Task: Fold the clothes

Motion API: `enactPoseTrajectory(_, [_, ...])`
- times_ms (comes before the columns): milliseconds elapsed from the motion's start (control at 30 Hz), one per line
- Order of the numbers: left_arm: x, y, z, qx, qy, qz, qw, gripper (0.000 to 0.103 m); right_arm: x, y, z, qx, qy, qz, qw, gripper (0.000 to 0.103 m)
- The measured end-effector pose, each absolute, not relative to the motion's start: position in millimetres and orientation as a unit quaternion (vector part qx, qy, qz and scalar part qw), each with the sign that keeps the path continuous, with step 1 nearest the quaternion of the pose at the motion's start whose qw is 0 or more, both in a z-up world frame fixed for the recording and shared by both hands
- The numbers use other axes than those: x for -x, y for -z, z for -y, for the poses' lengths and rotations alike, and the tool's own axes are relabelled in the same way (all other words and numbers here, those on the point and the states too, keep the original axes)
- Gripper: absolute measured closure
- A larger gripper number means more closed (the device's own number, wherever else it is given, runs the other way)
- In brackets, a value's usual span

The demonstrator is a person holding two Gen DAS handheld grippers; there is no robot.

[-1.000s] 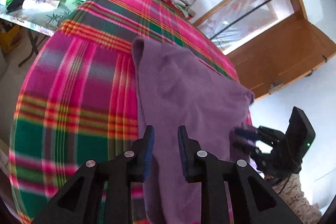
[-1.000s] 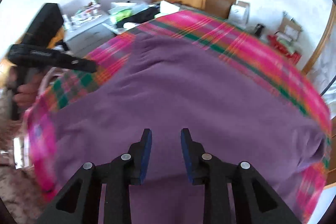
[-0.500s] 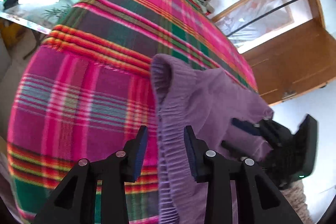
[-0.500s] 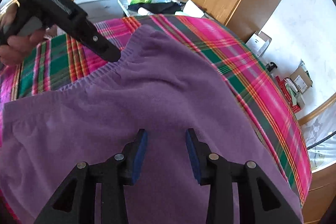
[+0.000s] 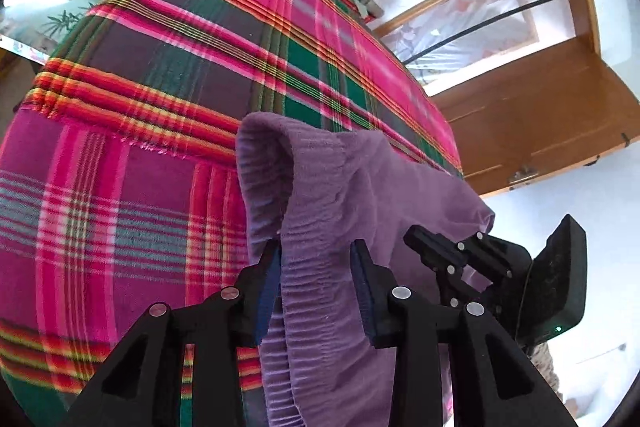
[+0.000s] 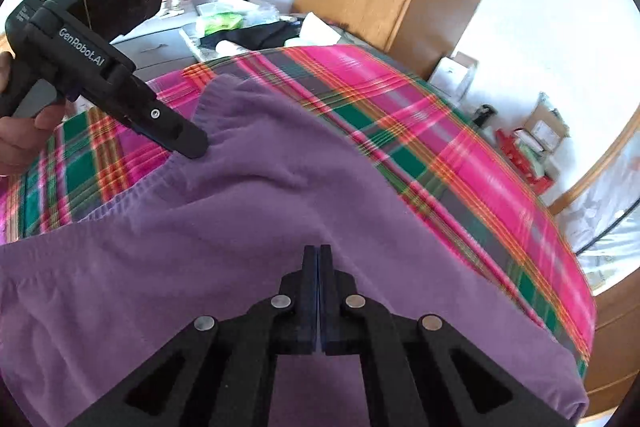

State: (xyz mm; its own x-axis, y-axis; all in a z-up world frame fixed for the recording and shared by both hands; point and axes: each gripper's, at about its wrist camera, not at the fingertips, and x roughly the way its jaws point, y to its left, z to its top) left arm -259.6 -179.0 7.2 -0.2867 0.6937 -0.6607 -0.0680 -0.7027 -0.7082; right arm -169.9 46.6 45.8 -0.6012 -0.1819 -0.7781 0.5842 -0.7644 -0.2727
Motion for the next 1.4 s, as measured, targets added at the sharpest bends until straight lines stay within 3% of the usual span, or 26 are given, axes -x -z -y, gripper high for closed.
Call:
enactPoseTrajectory(167, [263, -20, 176, 0.523, -0.747, 0.3, 0.279, 0.067, 173, -48, -36, -0.413, 0.836, -0.244, 0.268, 0.101])
enactPoseTrajectory(200, [263, -23, 174, 0.519, -0.752, 0.293, 0.282, 0.067, 174, -46, -33, -0.41, 0.836, -0.251, 0.265, 0.092])
enactPoseTrajectory(233, [265, -23, 172, 0.524, -0.75, 0.289, 0.282, 0.067, 174, -43, -29, -0.41, 0.834, -0.257, 0.264, 0.072])
enactPoseTrajectory(300, [269, -20, 170, 0.535, -0.743, 0.288, 0.28, 0.067, 175, -36, -25, -0.422, 0.823, -0.259, 0.278, 0.052])
enactPoseTrajectory(400, [274, -12, 171, 0.546, -0.731, 0.295, 0.282, 0.067, 177, -27, -26, -0.436, 0.817, -0.25, 0.281, 0.048])
enactPoseTrajectory(467, [277, -7, 176, 0.549, -0.72, 0.317, 0.28, 0.067, 180, -27, -28, -0.45, 0.815, -0.231, 0.281, 0.049])
enactPoseTrajectory(500, [278, -4, 180, 0.549, -0.714, 0.331, 0.281, 0.067, 180, -27, -29, -0.457, 0.814, -0.22, 0.284, 0.058])
enactPoseTrajectory(567, [279, -4, 183, 0.547, -0.711, 0.34, 0.283, 0.067, 177, -29, -26, -0.455, 0.815, -0.219, 0.282, 0.086])
enactPoseTrajectory(600, [279, -5, 185, 0.544, -0.713, 0.341, 0.282, 0.067, 176, -29, -25, -0.454, 0.817, -0.225, 0.277, 0.095])
enactPoseTrajectory(633, [279, -7, 185, 0.541, -0.714, 0.343, 0.283, 0.067, 175, -30, -24, -0.453, 0.818, -0.227, 0.274, 0.097])
enactPoseTrajectory(833, [278, -19, 190, 0.519, -0.724, 0.351, 0.29, 0.067, 177, -47, -38, -0.432, 0.842, -0.201, 0.255, 0.099])
enactPoseTrajectory(1067, [292, -16, 185, 0.526, -0.711, 0.355, 0.302, 0.067, 175, -69, -39, -0.385, 0.866, -0.243, 0.207, 0.099])
enactPoseTrajectory(1400, [303, -20, 189, 0.513, -0.72, 0.368, 0.288, 0.067, 193, -38, -27, -0.395, 0.852, -0.287, 0.189, 0.098])
